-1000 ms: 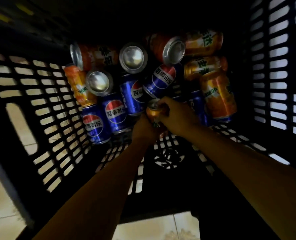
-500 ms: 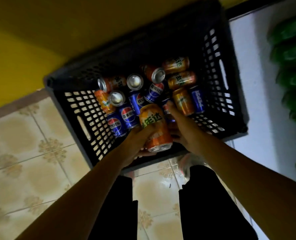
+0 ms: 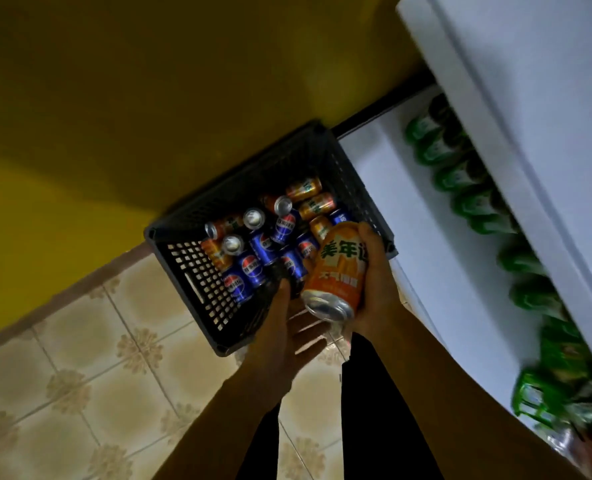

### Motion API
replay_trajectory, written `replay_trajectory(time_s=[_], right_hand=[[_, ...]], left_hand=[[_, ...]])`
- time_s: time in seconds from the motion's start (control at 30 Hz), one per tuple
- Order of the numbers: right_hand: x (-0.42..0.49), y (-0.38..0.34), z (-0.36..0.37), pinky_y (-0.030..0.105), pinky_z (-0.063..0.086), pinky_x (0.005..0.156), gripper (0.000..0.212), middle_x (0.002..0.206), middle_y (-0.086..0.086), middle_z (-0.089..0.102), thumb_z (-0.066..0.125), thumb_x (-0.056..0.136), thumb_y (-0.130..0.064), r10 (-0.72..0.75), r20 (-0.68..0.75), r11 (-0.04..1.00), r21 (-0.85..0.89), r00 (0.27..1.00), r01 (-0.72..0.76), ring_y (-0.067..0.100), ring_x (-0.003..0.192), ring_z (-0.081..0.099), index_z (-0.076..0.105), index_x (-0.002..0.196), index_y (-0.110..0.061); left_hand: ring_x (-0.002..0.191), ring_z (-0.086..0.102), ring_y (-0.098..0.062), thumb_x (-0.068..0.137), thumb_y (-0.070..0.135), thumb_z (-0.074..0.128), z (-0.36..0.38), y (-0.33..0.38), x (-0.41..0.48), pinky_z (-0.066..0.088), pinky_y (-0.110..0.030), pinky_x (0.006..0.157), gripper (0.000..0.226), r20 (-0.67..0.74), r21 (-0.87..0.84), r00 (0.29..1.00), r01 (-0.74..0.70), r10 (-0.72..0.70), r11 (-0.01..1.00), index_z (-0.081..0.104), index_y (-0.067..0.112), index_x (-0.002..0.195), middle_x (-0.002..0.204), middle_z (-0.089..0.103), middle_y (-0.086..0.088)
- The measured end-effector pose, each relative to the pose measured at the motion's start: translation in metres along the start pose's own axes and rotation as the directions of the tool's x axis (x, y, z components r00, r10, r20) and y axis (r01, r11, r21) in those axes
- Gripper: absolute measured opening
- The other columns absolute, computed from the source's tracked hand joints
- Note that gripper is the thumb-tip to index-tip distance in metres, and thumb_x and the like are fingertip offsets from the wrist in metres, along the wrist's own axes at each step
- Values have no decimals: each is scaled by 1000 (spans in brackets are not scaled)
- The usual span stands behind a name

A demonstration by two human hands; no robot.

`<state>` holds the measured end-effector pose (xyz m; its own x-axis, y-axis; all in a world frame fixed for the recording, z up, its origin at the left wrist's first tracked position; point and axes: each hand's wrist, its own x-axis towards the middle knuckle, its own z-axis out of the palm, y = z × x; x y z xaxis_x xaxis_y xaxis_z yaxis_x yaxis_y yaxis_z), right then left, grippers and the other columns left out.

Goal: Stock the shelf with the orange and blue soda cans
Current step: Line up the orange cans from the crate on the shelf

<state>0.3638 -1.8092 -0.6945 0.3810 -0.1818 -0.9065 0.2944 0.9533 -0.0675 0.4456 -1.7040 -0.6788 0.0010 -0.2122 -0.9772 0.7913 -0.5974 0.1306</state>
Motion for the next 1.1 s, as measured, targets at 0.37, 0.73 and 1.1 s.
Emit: replay_trajectory(time_s=[0.37,0.73,1.1], right_hand=[[-232,9,86,42,54,80,51,94,14,68,79,61,-48,-514,319,850,63,796,523,27,82,67,70,97,-13],[-469,-46,152,43,55,78,102,105,23,65,85,46,-50,-922,329,229,39,204,973,30,88,66,51,125,4],[-589,-95,120,10,52,67,67,102,-11,67,83,68,-36,-972,186,-224,-538,-144,813,-5,84,66,48,123,-22]], left_hand=[[104,66,-23,97,51,32,61,42,-219,49,-37,94,55,458,-112,864,-177,209,978,70,15,114,117,68,-10],[115,61,-23,84,54,49,136,58,-432,42,-39,104,57,792,11,529,-514,306,858,57,18,128,122,66,-9],[107,66,-21,89,41,49,265,69,-509,54,-32,90,43,949,-74,177,-677,260,732,63,12,117,115,69,-11]])
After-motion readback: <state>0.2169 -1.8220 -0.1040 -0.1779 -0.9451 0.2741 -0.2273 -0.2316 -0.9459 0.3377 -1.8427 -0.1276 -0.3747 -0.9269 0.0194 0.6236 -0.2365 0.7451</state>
